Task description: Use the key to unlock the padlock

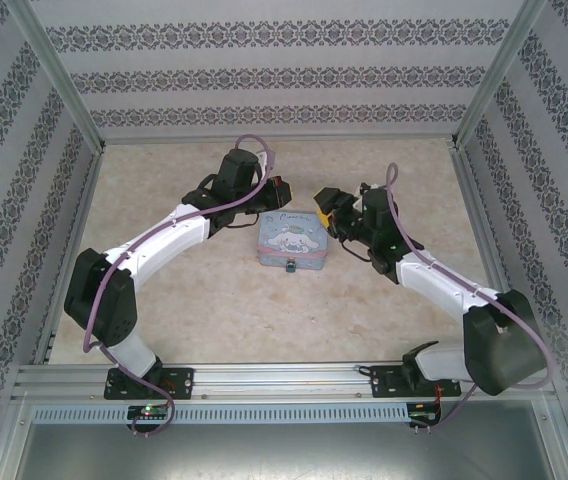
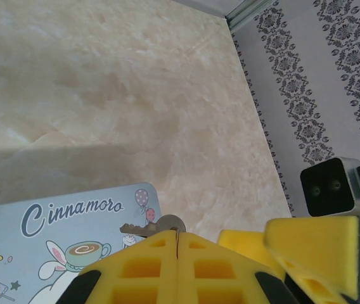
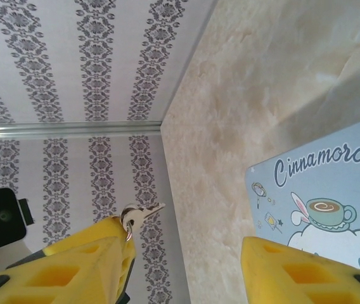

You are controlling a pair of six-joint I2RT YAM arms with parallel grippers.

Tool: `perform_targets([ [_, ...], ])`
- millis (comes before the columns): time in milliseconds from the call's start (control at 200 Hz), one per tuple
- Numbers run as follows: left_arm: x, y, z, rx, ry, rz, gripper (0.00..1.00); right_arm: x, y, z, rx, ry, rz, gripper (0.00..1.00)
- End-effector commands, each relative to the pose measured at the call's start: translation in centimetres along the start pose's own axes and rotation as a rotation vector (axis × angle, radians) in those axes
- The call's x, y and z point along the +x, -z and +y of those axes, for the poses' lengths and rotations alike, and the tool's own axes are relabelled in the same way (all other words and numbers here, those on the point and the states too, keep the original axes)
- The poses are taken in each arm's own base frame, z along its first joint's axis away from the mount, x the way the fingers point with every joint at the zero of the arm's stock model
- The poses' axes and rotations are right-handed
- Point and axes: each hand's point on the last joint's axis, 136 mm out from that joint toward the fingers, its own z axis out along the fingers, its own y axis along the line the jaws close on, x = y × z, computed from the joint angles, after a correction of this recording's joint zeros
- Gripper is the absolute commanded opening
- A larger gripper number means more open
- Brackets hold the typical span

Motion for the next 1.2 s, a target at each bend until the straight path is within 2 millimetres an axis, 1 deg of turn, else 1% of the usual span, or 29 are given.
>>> perform_targets([
  [0,-0.8,0.5,-1.9,0.053,-0.011,-0.027,0.00,0.0,-0.6,1.8,-0.047,0.007,-0.010,0.53],
  [75,-0.8,0.4,-2.3,0.077,0.020,-0.025,0.00,0.3,-1.0,1.6,-0.047,0.002,-0.008,0.53],
  [145,-0.6,0.3,-2.9,0.121,0.054,-0.019,0.00,0.3,-1.3,1.7,-0.056,-0.010,-0.013,0.57],
  [220,-0.5,0.1,-3.5,0.188,0.115,-0.026,0.00,0.2,-1.5,1.9,-0.071,-0.028,-0.024,0.61],
  [295,-0.4,-0.2,-4.0,0.245,0.175,-0.027,0.00,-0.1,-1.5,2.1,-0.088,-0.044,-0.041,0.62],
  [470,-0.2,-0.9,-4.5,0.357,0.349,-0.031,0.00,-0.7,-1.1,2.9,-0.125,-0.065,-0.077,0.62],
  [709,-0.9,-1.1,-4.4,0.472,0.535,-0.084,0.00,-1.2,-1.1,2.4,-0.141,-0.114,-0.104,0.58],
  [854,-1.3,-0.9,-4.3,0.508,0.592,-0.117,0.00,-1.5,-1.1,2.2,-0.143,-0.136,-0.117,0.57],
  [1004,-1.7,-0.5,-4.7,0.533,0.604,-0.145,0.00,-1.8,-1.4,2.1,-0.149,-0.160,-0.124,0.56],
  [1194,-1.2,-0.9,-4.8,0.536,0.611,-0.138,0.00,-1.9,-2.1,2.0,-0.170,-0.203,-0.116,0.55],
])
